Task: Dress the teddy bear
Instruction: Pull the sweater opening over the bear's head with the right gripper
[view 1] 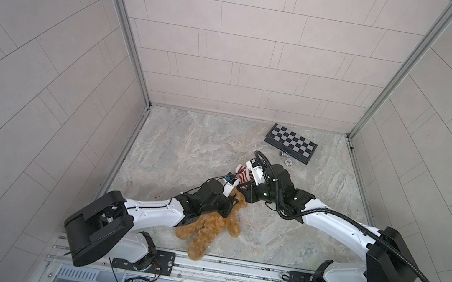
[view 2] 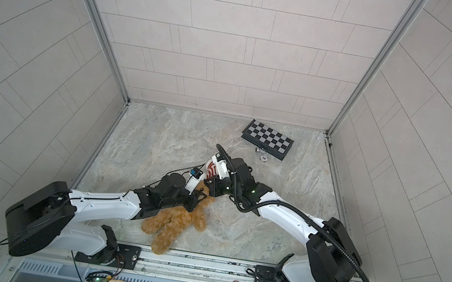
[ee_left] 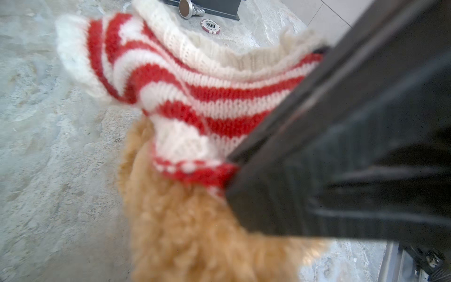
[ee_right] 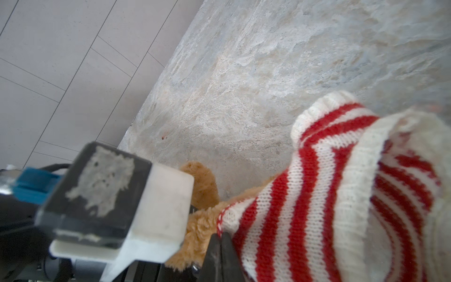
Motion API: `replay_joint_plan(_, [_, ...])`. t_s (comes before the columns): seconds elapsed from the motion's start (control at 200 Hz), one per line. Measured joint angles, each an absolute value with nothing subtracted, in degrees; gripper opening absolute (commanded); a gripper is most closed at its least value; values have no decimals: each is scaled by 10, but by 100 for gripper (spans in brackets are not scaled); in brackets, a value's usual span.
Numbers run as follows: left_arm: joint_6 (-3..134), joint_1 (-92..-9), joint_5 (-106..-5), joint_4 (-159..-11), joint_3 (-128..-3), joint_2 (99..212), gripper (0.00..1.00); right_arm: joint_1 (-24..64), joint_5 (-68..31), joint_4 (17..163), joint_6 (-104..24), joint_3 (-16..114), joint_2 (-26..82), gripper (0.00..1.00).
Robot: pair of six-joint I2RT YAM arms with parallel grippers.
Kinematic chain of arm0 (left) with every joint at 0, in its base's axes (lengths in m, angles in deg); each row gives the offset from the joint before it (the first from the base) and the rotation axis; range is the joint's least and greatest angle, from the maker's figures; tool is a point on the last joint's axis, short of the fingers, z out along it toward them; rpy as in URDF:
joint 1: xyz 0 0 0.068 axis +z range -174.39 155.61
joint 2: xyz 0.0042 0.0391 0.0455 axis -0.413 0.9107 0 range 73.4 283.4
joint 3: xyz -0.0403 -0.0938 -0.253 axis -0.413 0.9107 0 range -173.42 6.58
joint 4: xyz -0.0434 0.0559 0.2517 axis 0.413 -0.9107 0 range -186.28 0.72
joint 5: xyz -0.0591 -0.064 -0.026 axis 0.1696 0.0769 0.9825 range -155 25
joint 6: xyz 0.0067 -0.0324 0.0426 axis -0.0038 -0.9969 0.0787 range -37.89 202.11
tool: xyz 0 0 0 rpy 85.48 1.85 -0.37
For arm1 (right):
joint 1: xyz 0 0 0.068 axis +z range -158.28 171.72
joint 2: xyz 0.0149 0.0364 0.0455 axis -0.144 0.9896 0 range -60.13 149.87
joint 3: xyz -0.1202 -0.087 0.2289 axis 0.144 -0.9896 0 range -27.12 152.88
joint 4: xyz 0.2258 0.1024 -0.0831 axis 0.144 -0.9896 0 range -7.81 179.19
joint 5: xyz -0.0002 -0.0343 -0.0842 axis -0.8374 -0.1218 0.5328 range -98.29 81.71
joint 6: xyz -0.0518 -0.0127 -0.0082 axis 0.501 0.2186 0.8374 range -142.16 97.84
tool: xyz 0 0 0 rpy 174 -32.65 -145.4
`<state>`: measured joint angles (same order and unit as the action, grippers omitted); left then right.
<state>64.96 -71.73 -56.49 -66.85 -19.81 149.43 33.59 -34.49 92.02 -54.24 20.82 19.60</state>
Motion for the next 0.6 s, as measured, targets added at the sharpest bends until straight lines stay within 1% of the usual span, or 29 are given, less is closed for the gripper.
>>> replay_joint_plan(0.28, [651, -717, -591, -618, -159, 1467, 0, 341, -361, 941, -563, 194, 185, 0])
replay_joint_plan(0.601, [659, -717, -595, -586, -130, 1428, 0, 342, -393, 980, -603, 194, 179, 0])
